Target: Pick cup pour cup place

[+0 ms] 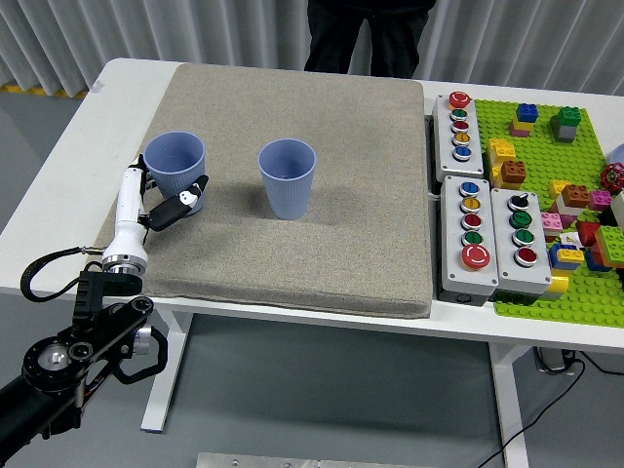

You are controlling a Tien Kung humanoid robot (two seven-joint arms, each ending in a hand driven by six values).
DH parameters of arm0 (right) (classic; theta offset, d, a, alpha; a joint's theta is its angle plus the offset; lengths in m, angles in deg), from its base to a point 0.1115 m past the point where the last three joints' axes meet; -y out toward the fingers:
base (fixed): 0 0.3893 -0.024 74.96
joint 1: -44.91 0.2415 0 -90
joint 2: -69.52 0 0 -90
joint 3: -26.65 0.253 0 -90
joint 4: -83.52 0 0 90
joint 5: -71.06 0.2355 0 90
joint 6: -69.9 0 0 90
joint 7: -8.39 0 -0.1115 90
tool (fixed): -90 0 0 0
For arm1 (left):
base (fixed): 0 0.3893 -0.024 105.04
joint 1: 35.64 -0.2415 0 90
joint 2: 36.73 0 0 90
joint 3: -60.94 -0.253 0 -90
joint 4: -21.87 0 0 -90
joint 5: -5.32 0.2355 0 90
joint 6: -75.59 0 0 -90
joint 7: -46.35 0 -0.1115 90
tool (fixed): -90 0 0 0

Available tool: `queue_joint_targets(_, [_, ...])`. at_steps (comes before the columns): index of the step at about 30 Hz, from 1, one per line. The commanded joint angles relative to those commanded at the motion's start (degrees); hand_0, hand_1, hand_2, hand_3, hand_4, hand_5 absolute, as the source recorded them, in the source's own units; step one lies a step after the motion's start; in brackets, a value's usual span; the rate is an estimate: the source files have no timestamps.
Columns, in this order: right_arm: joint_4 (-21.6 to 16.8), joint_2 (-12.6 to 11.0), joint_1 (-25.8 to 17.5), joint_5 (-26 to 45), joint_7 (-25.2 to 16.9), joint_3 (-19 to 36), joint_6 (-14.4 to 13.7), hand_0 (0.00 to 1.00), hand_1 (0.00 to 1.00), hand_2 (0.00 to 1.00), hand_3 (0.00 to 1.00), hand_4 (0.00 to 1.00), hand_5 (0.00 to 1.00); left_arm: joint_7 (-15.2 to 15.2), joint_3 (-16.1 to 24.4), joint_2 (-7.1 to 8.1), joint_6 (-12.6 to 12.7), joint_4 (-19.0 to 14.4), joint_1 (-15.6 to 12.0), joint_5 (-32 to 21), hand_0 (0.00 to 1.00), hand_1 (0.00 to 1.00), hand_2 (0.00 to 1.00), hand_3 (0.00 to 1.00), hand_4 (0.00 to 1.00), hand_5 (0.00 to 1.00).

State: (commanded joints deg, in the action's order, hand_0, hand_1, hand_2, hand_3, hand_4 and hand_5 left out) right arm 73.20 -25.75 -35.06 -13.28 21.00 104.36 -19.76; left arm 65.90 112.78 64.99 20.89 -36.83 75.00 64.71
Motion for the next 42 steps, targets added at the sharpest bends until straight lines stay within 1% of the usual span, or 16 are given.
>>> queue_joint_targets(2, [0.0, 0.0, -0.1, -0.1, 0.0, 0.1, 0.0, 0.697, 0.686, 0.622, 0.601, 0.045, 0.210, 0.2, 0.0, -0.07, -0.1, 0.2, -0.1, -0.1, 0.640, 0.636, 0.659, 0.659, 0.655, 0.197])
queue_joint_targets(3, [0.0, 0.1, -0.2, -0.1, 0.0, 0.2, 0.0, 0.698, 0.686, 0.622, 0.601, 0.045, 0.210, 0.4, 0.0, -0.08, -0.2, 0.3, -0.1, -0.3, 0.650, 0.641, 0.677, 0.670, 0.666, 0.205])
queue_joint_targets(8, [0.0, 0.1, -0.2, -0.4, 0.1, 0.4, 0.0, 0.698, 0.686, 0.622, 0.601, 0.045, 0.210, 1.0, -0.1, 0.04, -0.1, 0.7, 0.1, -0.7, 0.650, 0.641, 0.677, 0.670, 0.666, 0.205])
queue_joint_targets(9, [0.0, 0.1, -0.2, -0.5, 0.1, 0.4, 0.0, 0.697, 0.687, 0.624, 0.602, 0.044, 0.211, 1.1, -0.1, 0.06, 0.0, 0.7, 0.1, -0.8, 0.664, 0.656, 0.683, 0.683, 0.681, 0.217])
queue_joint_targets(14, [0.0, 0.1, -0.1, -0.2, 0.0, 0.4, 0.0, 0.697, 0.687, 0.624, 0.602, 0.044, 0.211, 1.6, 0.1, 0.20, 0.0, 0.0, 0.2, 0.1, 0.664, 0.656, 0.683, 0.683, 0.681, 0.217])
queue_joint_targets(15, [0.0, 0.1, 0.0, -0.1, 0.0, 0.3, -0.1, 0.698, 0.687, 0.624, 0.602, 0.044, 0.210, 1.5, 0.2, 0.19, -0.3, 0.0, 0.3, 0.5, 0.723, 0.732, 0.819, 0.864, 0.866, 0.367])
queue_joint_targets(20, [0.0, 0.1, 0.0, -0.1, 0.0, 0.4, -0.1, 0.698, 0.687, 0.624, 0.602, 0.044, 0.210, 0.9, 0.3, 0.15, -1.0, 0.2, 0.3, 1.1, 0.723, 0.732, 0.819, 0.864, 0.866, 0.367])
queue_joint_targets(21, [0.0, 0.1, 0.1, -0.2, 0.0, 0.4, 0.0, 0.697, 0.687, 0.624, 0.602, 0.044, 0.209, 1.0, 0.2, 0.15, -1.0, 0.3, 0.3, 1.0, 0.734, 0.739, 0.825, 0.883, 0.877, 0.384])
queue_joint_targets(28, [0.0, 0.0, 0.3, -0.2, 0.0, 0.5, -0.1, 0.697, 0.687, 0.624, 0.601, 0.044, 0.212, 0.7, 0.1, 0.09, -1.9, 0.7, 0.1, 1.2, 0.738, 0.741, 0.833, 0.888, 0.875, 0.383])
queue_joint_targets(42, [0.0, 0.0, 0.4, 0.0, 0.0, 0.4, -0.1, 0.697, 0.686, 0.622, 0.601, 0.044, 0.214, 1.2, 0.4, 0.22, -1.8, 0.3, 0.0, 1.5, 0.743, 0.749, 0.832, 0.890, 0.876, 0.381])
